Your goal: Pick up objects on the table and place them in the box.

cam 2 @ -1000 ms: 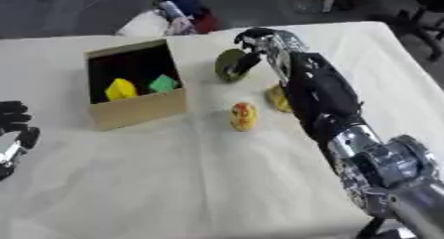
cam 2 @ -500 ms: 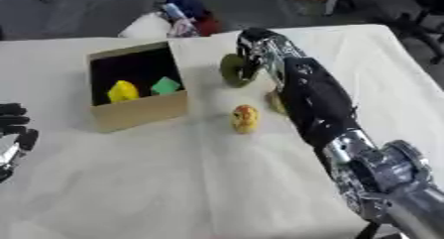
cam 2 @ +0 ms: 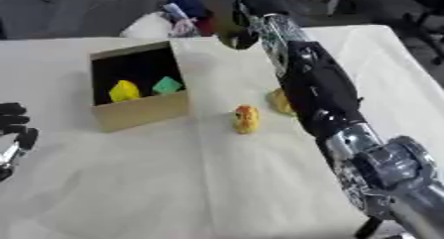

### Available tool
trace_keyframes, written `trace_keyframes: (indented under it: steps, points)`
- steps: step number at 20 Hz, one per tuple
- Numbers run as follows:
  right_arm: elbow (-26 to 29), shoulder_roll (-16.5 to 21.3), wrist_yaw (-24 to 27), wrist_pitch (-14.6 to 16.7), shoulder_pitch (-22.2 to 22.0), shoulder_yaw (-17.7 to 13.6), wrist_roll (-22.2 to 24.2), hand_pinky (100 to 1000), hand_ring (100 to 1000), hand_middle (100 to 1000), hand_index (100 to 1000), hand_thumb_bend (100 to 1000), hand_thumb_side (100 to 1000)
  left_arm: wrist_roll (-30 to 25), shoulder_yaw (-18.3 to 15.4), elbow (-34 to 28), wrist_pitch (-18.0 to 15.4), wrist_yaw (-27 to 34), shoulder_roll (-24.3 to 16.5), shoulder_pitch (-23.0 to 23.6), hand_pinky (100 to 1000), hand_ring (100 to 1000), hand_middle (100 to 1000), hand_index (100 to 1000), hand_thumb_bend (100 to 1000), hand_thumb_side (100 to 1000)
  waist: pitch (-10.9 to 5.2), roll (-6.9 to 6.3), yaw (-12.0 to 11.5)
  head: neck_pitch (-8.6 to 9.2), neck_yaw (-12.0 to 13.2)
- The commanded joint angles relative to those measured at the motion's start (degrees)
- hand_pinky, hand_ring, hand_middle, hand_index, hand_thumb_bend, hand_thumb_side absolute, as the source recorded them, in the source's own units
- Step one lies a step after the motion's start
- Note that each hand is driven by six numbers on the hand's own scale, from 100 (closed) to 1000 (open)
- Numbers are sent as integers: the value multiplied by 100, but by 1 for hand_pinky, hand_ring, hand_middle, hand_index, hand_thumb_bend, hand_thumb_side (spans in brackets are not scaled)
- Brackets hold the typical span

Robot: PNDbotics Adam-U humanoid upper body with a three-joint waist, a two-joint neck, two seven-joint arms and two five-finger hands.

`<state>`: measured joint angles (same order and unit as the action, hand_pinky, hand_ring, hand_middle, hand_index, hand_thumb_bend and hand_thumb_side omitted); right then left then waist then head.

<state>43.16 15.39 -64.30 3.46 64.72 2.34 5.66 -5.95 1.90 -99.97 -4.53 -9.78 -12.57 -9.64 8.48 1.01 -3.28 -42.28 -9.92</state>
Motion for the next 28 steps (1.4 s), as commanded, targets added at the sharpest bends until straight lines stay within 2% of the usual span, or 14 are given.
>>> trace_keyframes:
  steps: [1,2,3,4,6,9,10,11,12,13,15,19,24,28]
  points:
    - [210,-86,199,124,226,135,96,606,506,313,376,100,100,-13,1,-81,-9,22,-71,-85,743,730,693,783,460,394,-64,3,-30,20,-51]
    - [185,-190,196,177,247,181,170,608,508,315,379,100,100,-22,9,-80,-11,24,-66,-92,743,730,693,783,461,394,-62,-1,-48,26,-71]
    - [156,-279,180,225,263,211,237,613,514,315,384,321,100,-29,14,-79,-13,26,-63,-96,743,730,693,783,461,394,-62,-4,-61,29,-85]
    - [114,-393,156,288,272,252,329,622,527,335,399,100,100,-37,22,-80,-15,29,-59,-107,743,730,693,783,460,394,-58,-10,-88,35,-112]
    - [50,-596,75,404,278,325,522,635,544,363,426,100,100,-52,35,-81,-17,35,-51,-123,743,730,693,783,460,394,-51,-20,-137,44,-157]
    - [5,-837,-96,557,256,418,805,672,605,486,573,100,100,-69,49,-80,-19,42,-38,-138,743,730,693,784,460,394,-42,-30,-185,52,-199]
    - [-3,-892,-161,616,244,462,930,716,702,664,799,193,128,-73,51,-81,-21,45,-35,-139,743,730,693,784,460,394,-41,-31,-194,56,-204]
    - [-7,-932,-229,673,233,502,1087,722,714,687,821,205,164,-75,51,-80,-21,46,-34,-139,743,730,693,784,460,394,-41,-30,-198,59,-206]
    - [-22,-966,-296,725,216,541,1282,761,784,818,950,289,392,-74,50,-80,-20,46,-34,-137,743,730,693,784,460,396,-43,-27,-196,62,-209]
    - [-32,-989,-359,763,206,568,1496,778,808,866,985,315,462,-73,49,-79,-20,47,-34,-135,743,730,693,784,460,396,-47,-24,-191,62,-210]
    - [13,-987,-499,799,191,617,1818,791,827,913,1000,351,531,-74,50,-79,-21,48,-32,-130,743,730,693,784,460,396,-55,-16,-174,62,-204]
    - [368,-805,-443,851,172,652,2006,792,829,922,1000,342,539,-59,29,-72,-19,42,-45,-86,743,730,693,784,461,399,-87,-5,-87,34,-158]
    - [1198,-177,458,1097,15,873,2387,792,827,900,1000,307,462,-9,-23,-66,-12,24,-77,-5,743,730,693,783,459,398,-151,26,154,-15,-41]
    - [2283,613,1423,1222,-485,1168,2991,792,825,858,956,279,407,35,-67,-67,-10,-2,-105,51,743,731,693,783,460,397,-180,59,365,-41,31]
